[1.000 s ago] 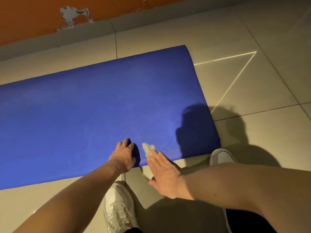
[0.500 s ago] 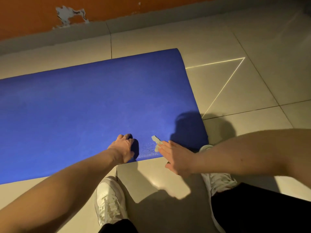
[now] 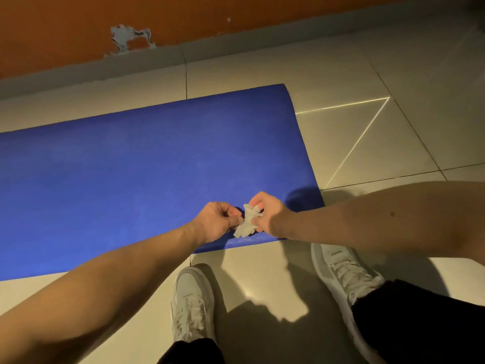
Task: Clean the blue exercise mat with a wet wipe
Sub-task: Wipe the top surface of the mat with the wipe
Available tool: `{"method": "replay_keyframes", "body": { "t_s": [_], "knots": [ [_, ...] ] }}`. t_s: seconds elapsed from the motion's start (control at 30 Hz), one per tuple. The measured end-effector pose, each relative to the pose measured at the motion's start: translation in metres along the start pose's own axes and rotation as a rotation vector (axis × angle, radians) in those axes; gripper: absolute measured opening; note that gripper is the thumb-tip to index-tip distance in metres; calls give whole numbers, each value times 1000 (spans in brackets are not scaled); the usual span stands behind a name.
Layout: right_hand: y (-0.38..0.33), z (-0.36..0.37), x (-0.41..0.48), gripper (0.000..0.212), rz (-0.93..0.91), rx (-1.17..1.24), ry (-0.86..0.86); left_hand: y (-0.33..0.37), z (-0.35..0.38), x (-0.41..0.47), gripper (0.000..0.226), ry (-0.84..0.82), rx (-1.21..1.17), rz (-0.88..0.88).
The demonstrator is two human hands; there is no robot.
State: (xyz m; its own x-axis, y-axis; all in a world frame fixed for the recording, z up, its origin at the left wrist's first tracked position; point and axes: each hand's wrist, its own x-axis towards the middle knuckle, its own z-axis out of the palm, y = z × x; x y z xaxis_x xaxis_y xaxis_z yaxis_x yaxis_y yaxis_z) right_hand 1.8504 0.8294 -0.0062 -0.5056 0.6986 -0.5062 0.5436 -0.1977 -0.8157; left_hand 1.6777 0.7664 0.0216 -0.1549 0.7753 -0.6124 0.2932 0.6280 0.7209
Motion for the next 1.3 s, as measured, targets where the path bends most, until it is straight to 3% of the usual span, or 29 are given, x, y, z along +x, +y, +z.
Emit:
{"method": "replay_keyframes", "body": {
  "t_s": [0.13, 0.23, 0.47, 0.57, 0.67, 0.77, 0.87, 0.97, 1.03, 1.1, 1.3],
  "knots": [
    [6, 1, 7, 24, 47, -10, -106, -6, 7, -1, 21, -75, -91, -70],
    [4, 4, 11, 13, 70, 46, -155, -10, 11, 4, 10, -105, -81, -94],
    [25, 0, 12, 18, 137, -50, 80, -15, 20, 10, 13, -2, -127, -182],
    [24, 1, 6, 19, 17, -213, 137, -14, 22, 8, 17, 72, -180, -203],
    [16, 15, -1, 14, -69, -44, 45, -14, 22, 7, 7, 88, -165, -177],
    [14, 31, 4, 20, -88, 43, -46, -17, 14, 8, 17, 82, -175, -202],
    [20, 40, 22, 8, -118, -137, 7, -22, 4, 4, 13, 32, -147, -250],
    [26, 45, 36, 24, -267, -443, -69, -39, -13, 6, 18, 99, 12, -250],
    [25, 51, 40, 43, -442, -699, -182, -54, -31, 8, 21, 145, 413, -211],
    [22, 62, 40, 53, -580, -907, -313, -71, -46, 11, 38, 145, 753, -180],
    [32, 75, 40, 39, -748, -1112, -465, -86, -51, 15, 59, 77, 991, -134]
  ]
}}
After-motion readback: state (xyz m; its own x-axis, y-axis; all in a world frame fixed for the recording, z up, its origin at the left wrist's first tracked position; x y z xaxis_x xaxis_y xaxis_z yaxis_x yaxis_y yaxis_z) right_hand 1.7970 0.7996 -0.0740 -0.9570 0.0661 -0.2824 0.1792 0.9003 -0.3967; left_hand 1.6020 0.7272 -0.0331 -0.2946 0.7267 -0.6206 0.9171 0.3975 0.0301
